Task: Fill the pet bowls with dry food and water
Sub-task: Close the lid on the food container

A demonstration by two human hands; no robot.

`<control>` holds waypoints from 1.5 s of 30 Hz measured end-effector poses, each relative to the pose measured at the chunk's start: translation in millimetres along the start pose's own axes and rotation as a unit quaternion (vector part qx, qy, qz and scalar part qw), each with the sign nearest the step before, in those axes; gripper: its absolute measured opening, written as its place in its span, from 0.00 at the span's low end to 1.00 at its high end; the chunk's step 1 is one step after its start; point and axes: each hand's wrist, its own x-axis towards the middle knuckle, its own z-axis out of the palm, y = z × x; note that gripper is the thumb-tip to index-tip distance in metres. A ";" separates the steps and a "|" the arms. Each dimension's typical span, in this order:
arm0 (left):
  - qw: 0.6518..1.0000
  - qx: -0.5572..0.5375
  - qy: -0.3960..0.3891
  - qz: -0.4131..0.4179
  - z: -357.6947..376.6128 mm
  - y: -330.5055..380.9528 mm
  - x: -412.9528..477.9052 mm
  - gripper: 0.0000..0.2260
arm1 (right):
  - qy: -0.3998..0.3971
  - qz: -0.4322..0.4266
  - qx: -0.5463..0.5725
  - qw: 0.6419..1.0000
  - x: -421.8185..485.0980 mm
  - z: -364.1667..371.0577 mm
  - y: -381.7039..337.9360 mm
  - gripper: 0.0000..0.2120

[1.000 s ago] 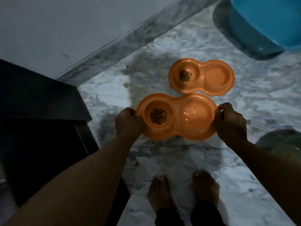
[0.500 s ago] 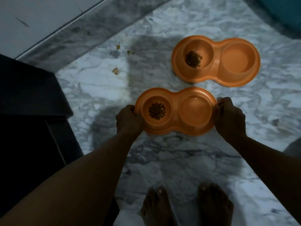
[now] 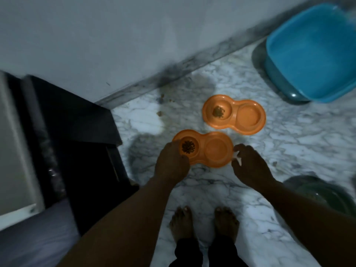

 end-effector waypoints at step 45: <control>0.928 0.060 0.316 -0.187 -593.1 -363.1 -764.9 0.32 | -0.061 -0.538 -0.181 0.821 -594.5 -111.7 -821.8 0.23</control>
